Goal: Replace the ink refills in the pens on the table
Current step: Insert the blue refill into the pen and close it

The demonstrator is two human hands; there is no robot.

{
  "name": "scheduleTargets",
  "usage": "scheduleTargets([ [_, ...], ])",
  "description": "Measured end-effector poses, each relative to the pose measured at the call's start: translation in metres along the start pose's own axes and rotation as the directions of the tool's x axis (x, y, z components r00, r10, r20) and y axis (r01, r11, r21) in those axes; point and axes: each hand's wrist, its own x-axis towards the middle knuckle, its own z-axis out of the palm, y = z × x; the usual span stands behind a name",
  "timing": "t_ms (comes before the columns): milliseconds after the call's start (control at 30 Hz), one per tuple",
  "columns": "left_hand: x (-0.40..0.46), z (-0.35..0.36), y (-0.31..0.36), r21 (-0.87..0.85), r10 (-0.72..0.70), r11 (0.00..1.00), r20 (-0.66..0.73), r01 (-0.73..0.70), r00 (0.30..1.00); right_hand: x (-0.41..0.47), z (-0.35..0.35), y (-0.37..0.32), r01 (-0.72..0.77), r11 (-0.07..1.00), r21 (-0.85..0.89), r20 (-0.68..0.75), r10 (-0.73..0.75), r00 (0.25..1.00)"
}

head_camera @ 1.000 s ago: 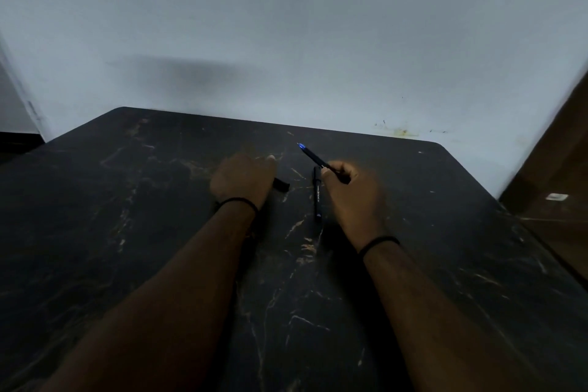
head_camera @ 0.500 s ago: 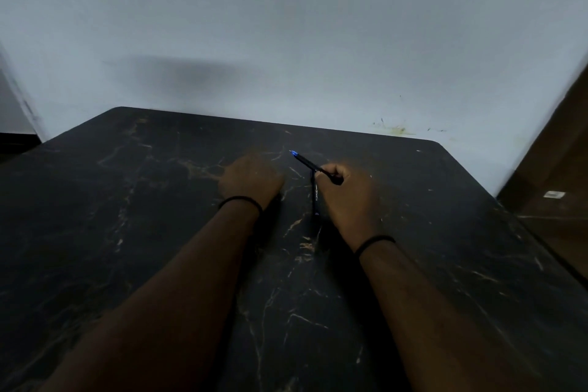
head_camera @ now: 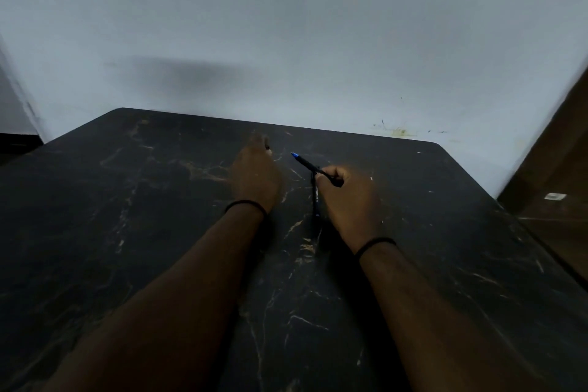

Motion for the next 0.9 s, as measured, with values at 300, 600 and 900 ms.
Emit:
scheduleTargets([
  [300, 0.011, 0.001, 0.003, -0.691, -0.408, 0.504, 0.340, 0.519, 0.848, 0.000, -0.003, 0.000, -0.022, 0.999, -0.033, 0.023, 0.023, 0.999],
  [600, 0.009, 0.000, -0.001, -0.777, -0.383, 0.388, 0.353, 0.495, 0.854, -0.006, -0.011, -0.013, -0.022, 1.000, -0.022, 0.031, 0.023, 0.999],
  [900, 0.011, -0.005, -0.008, -0.876, -0.389, 0.116, 0.394, 0.468, 0.833, -0.011, -0.013, -0.019, 0.041, 0.999, -0.008, 0.091, -0.040, 0.995],
])
